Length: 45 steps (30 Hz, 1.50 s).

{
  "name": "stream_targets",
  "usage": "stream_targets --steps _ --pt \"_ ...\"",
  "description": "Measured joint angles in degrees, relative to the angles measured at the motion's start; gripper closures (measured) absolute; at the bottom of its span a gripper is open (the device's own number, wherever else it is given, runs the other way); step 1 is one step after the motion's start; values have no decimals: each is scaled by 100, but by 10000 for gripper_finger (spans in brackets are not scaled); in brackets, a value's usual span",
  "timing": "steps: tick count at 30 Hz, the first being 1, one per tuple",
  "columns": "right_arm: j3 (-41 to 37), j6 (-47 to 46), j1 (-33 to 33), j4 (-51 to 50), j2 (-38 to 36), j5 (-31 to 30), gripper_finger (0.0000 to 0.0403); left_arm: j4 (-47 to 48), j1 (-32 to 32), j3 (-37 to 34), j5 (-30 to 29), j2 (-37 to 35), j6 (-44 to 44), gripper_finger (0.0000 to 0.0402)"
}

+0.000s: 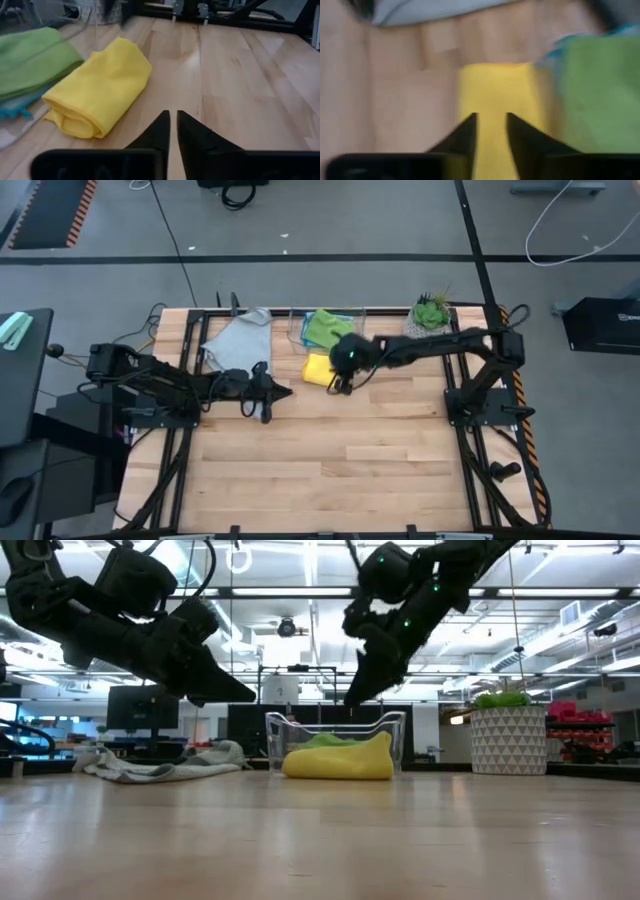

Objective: Fold microfiber towels
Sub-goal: Fold the yellow microfiber towel

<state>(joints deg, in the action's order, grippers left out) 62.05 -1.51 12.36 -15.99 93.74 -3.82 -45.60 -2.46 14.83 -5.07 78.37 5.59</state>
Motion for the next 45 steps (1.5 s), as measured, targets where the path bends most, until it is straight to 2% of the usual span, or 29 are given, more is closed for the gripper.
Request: stream_targets --steps 2,4,9,12,20,25,29,35,39,45 --pt "-62 -290 -233 192 242 -110 354 7 0 56 -27 0 -56 386" --pt "-62 -580 -441 463 473 -489 389 3 0 100 -28 0 -70 394" --pt "-60 -1502 -623 907 993 -1402 383 69 0 109 -85 0 61 387" --pt "-60 -1692 -603 1254 1263 -1600 396 98 0 109 -235 0 124 395" --pt "-60 -1918 -728 1363 1776 -1290 398 152 21 109 -282 0 127 392" --pt "-58 -2083 -1227 1321 1750 -833 397 188 129 109 -281 0 217 391" --pt "-58 -2276 -1605 1335 1737 -808 399 234 255 109 -235 0 452 376" --pt "-62 -2385 -1867 1443 1695 -806 382 259 398 109 -262 55 907 326" --pt "-62 -2365 -1991 1446 1455 -806 361 351 282 201 -347 406 1060 267" --pt "-62 -2256 -2059 1444 885 -823 304 581 -170 903 -318 1166 998 178"
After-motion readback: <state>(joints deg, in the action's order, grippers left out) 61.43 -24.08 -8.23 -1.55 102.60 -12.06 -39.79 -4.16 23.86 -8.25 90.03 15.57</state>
